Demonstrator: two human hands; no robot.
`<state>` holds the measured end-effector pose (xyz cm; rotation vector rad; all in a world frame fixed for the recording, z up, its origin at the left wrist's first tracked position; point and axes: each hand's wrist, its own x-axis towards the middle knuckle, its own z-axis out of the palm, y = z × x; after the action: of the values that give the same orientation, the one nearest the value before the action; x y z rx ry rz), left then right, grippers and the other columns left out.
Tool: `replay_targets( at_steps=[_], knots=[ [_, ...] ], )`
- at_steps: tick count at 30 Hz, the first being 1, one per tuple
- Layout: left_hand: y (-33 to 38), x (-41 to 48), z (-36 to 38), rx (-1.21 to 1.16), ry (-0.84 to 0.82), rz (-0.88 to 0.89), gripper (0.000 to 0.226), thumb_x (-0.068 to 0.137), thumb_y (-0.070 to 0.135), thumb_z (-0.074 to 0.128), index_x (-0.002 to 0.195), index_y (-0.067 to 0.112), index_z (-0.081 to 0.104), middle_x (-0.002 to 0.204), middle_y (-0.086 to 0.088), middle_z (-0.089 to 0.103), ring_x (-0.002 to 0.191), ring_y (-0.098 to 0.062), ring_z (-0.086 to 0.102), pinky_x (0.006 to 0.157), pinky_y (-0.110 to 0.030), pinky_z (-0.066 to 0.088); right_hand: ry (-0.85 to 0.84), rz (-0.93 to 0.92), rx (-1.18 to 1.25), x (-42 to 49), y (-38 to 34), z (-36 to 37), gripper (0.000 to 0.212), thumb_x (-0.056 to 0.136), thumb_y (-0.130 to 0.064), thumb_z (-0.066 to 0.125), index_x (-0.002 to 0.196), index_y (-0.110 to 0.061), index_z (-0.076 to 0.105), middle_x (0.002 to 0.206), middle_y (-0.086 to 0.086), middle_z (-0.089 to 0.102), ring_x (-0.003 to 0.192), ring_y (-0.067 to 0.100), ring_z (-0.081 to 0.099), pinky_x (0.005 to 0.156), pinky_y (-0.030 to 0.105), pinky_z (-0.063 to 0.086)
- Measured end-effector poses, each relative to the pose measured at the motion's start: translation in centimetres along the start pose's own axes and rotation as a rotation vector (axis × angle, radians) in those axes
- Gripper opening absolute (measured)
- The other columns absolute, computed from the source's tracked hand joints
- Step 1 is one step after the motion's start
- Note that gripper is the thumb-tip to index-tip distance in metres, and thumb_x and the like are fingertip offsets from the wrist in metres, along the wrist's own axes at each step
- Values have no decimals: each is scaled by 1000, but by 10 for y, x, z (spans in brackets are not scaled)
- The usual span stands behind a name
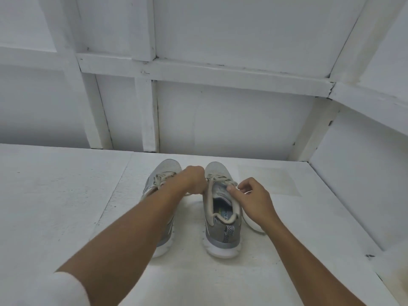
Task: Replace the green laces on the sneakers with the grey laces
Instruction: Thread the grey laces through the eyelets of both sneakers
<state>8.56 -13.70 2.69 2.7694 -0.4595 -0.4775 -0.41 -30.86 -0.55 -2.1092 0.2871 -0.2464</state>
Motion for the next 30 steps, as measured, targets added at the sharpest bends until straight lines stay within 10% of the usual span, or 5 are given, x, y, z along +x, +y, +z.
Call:
replay_targets(
  at_steps=[9,21,26,30],
  knots=[
    [-20,-16,-87,-62,262,-5,20,91,7,54,99,3,72,96,-4,74,98,-24,65,83,-35,53,-18,-1,-4,-4,-2,4,30,86,-46,67,85,-17,61,88,-5,63,77,2,55,59,13,37],
    [6,-24,-96,-7,171,28,31,95,9,56,125,4,60,119,-7,67,114,-24,60,90,-30,46,-49,59,-100,10,-14,-1,24,82,-45,67,82,-21,68,84,-7,68,80,8,62,70,27,49],
    [27,-18,-80,-211,144,167,21,91,0,52,102,10,67,98,-1,75,67,-8,61,69,-24,47,-78,91,-97,14,-17,-3,26,84,-45,66,82,-19,72,85,-6,69,82,11,63,70,28,49],
    [37,-15,-56,-231,110,187,27,90,1,50,87,20,69,93,1,71,74,-10,58,68,-22,44,-69,117,-72,12,-16,-2,32,85,-44,65,81,-14,73,83,2,71,81,22,66,74,36,54]
  ],
)
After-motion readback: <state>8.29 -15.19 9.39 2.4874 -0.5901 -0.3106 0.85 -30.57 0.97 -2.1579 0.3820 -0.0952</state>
